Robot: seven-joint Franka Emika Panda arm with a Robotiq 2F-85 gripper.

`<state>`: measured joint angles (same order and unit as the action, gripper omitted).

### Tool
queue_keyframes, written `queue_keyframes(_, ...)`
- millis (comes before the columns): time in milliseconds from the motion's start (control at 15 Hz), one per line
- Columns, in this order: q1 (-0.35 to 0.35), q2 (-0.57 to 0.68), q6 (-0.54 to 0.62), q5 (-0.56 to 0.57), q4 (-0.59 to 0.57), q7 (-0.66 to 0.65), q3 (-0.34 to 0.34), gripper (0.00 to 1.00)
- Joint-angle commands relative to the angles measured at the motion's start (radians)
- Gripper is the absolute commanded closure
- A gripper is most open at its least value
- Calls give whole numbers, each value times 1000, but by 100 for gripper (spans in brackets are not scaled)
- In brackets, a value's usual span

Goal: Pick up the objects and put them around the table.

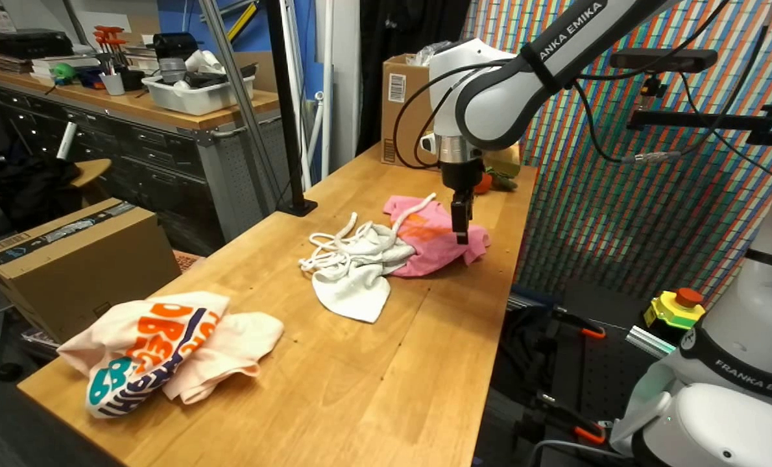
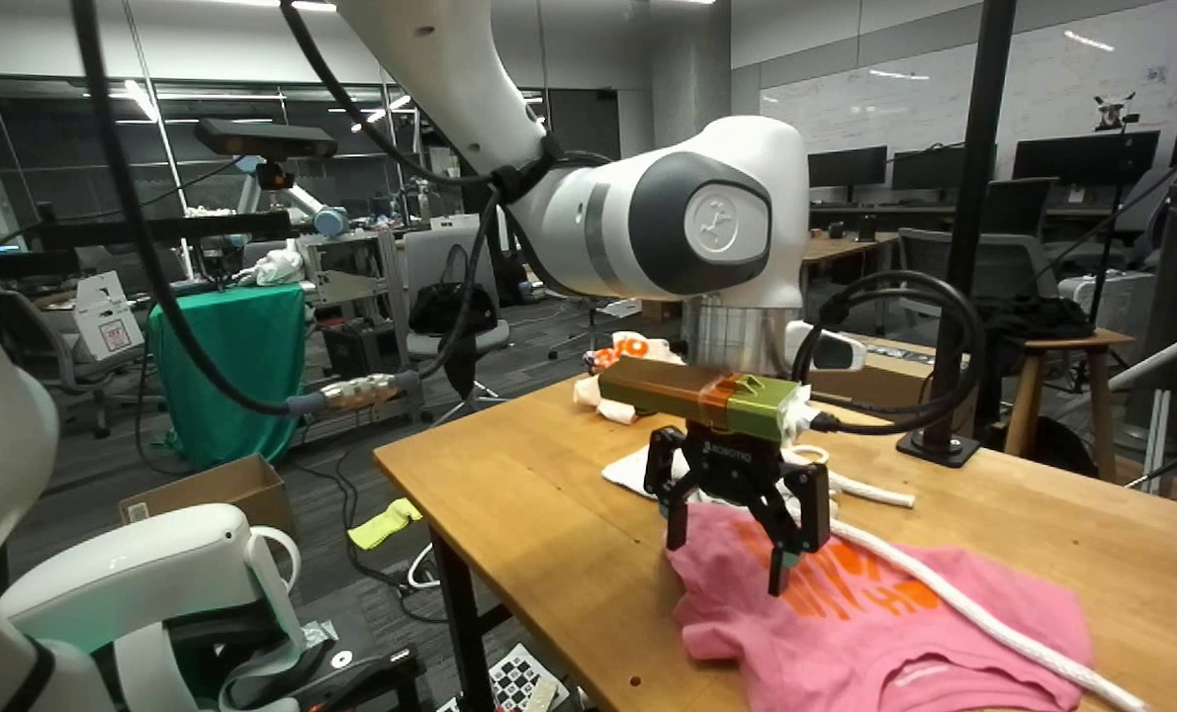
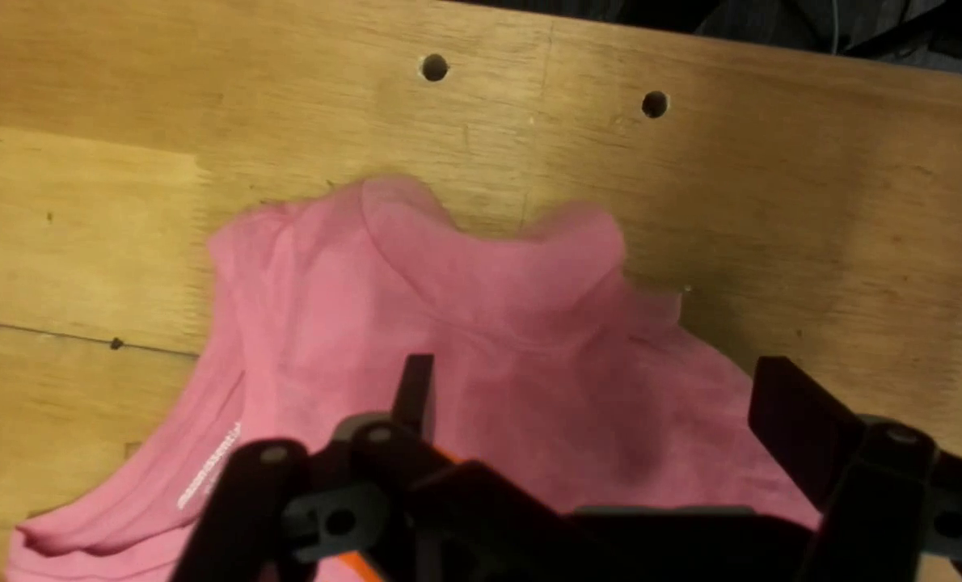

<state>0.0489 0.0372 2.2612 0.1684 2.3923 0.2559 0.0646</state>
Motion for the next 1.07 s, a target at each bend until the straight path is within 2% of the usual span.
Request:
queue_keyframes(0,7,26,14,-13,8,44,-4,0)
queue_keyframes(467,8,42,76,6,44,27,-5,0)
queue_keyframes(733,6,56,237,79,75,-14,3,0)
queue_keyframes(1000,-1,92,369,217,91,-117,22,0)
